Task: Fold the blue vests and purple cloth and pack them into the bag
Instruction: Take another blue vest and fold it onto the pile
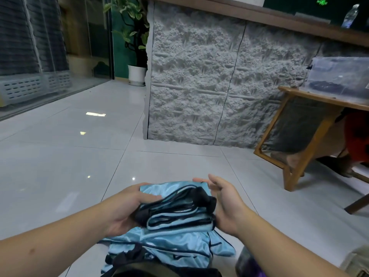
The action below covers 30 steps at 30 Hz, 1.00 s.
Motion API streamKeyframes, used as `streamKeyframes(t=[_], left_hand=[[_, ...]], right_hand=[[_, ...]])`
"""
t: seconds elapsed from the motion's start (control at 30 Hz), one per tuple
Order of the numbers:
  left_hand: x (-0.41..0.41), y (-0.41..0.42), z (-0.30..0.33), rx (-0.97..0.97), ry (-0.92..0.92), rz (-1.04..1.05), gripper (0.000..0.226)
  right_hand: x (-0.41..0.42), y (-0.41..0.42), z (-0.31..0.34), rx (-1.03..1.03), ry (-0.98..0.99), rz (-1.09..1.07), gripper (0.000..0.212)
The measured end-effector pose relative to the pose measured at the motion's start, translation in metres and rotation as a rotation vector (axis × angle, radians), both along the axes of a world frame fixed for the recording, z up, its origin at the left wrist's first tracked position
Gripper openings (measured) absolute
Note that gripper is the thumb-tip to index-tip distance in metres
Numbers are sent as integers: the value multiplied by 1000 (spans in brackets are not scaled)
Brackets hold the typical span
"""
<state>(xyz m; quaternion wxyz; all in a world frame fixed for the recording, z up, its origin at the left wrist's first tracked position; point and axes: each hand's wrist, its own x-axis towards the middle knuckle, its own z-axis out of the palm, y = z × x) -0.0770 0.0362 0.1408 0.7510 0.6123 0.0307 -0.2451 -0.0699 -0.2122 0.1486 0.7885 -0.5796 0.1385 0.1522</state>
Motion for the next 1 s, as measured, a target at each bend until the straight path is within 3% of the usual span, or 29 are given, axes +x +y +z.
streamKeyframes(t=[0.07, 0.17, 0.23, 0.5, 0.6, 0.67, 0.73, 0.83, 1.0], left_hand=[[-2, 2, -9, 20, 7, 45, 42], [-12, 3, -17, 66, 32, 54, 32], [-16, 4, -20, 60, 45, 69, 31], [-31, 15, -55, 82, 106, 8, 31], [-43, 21, -78, 97, 152, -29, 46], [-50, 26, -95, 113, 177, -14, 67], [-57, 28, -109, 124, 200, -35, 82], [-67, 30, -127, 152, 193, -108, 41], [-81, 34, -160, 162, 206, -127, 38]], right_hand=[[-8, 2, -6, 14, 30, 58, 59], [-16, 8, -20, -46, 15, 144, 42], [-19, 9, -28, -109, 20, 140, 56], [-26, 16, -73, -237, 51, 165, 70], [-28, 13, -119, -291, 89, 192, 77], [-37, 13, -133, -324, 118, 221, 81], [-54, 19, -127, -352, 156, 243, 73], [-74, 23, -130, -450, 165, 286, 31], [-98, 30, -147, -732, 84, 398, 29]])
